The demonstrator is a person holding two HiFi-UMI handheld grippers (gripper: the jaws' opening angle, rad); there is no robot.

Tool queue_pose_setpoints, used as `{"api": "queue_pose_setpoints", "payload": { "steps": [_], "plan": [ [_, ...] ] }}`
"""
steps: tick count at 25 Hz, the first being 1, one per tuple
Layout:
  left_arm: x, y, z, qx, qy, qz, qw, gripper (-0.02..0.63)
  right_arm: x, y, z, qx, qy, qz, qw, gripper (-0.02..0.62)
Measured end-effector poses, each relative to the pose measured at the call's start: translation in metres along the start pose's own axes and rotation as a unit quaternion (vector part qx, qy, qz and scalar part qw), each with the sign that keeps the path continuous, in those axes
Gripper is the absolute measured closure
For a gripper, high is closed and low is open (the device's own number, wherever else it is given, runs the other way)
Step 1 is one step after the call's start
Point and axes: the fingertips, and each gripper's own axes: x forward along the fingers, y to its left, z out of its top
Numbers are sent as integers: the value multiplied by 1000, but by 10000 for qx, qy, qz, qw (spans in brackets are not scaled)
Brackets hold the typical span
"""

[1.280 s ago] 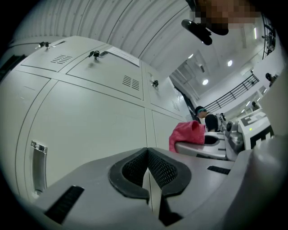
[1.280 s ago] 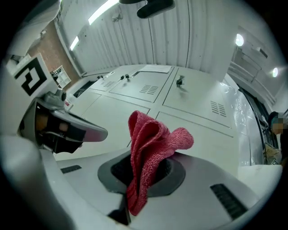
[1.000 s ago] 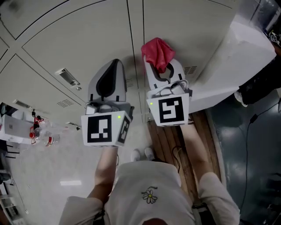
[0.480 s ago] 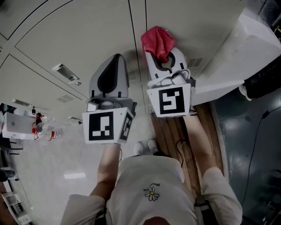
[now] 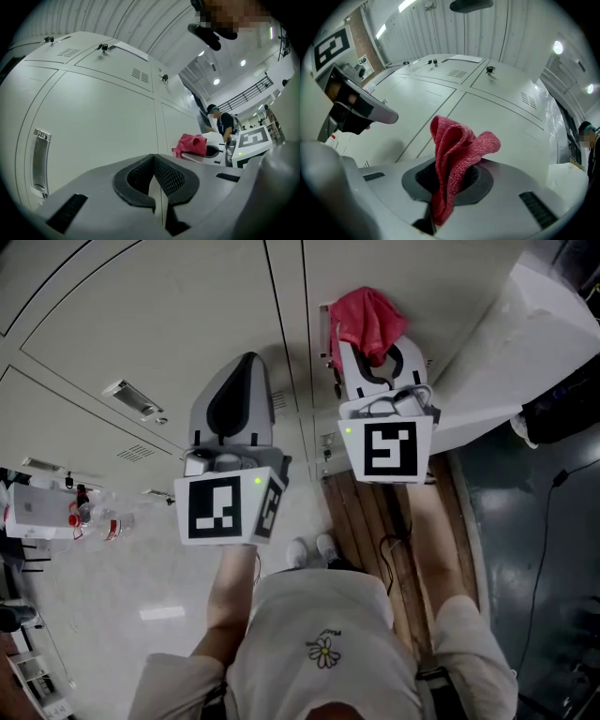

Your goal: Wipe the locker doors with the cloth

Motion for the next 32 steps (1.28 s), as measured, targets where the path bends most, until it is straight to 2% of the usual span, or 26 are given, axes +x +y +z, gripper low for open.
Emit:
{"api": "queue_pose_setpoints", "payload": {
  "steps": [7, 11, 16, 23, 32],
  "plan": [
    [4, -6, -4, -8, 40, -26, 10000, 591, -2, -6, -4, -195, -47, 96, 9998, 563],
    [5, -8, -7, -2, 78, -53, 10000, 591, -6, -21, -14, -68, -23, -107, 9999, 563],
    [9, -13, -13, -6, 120, -82, 9999, 591, -10, -37, -26, -163, 81, -245, 9995, 563],
    [13, -22, -18, -3, 161, -172, 9997, 591, -20, -77, -57, -117, 425, -767, 9961, 563],
    [17, -33, -18, -28, 164, -280, 9995, 591, -37, -134, -103, -222, 1062, -1490, 9829, 563]
  ]
}}
